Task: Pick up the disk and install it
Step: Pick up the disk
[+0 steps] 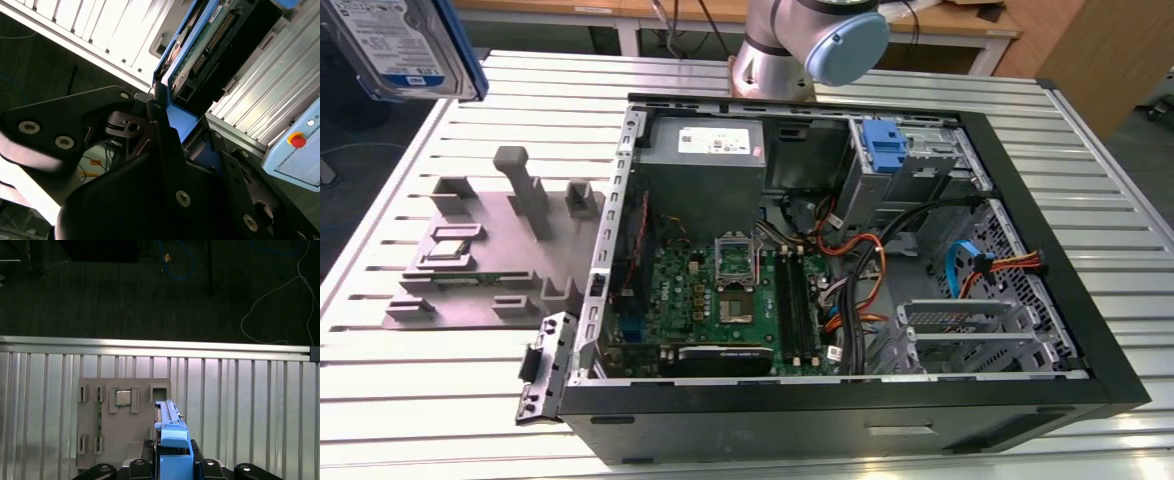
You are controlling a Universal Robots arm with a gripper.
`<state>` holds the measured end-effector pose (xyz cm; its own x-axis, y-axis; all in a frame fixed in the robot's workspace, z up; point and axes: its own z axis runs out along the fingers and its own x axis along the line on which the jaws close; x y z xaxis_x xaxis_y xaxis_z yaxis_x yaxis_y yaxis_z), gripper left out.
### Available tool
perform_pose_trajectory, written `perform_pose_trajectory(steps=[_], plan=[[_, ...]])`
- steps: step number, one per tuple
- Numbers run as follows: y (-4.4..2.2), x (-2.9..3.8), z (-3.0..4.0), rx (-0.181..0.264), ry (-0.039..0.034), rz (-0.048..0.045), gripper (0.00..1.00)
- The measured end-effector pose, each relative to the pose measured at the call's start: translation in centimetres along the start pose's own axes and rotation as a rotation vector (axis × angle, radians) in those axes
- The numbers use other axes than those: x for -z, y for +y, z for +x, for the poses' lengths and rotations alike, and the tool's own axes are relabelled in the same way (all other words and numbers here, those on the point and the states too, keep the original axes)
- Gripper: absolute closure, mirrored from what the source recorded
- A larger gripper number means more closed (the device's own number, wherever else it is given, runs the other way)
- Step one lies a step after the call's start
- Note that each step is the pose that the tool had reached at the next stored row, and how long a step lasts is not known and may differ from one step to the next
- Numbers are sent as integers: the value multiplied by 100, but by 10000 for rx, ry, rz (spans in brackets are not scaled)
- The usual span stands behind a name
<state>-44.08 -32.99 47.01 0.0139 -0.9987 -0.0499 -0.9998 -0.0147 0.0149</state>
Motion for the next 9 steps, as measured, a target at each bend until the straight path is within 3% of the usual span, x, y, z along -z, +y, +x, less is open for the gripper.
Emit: perform_pose_trajectory(steps=[9], plan=[[2, 139, -7, -1, 0, 0, 64]])
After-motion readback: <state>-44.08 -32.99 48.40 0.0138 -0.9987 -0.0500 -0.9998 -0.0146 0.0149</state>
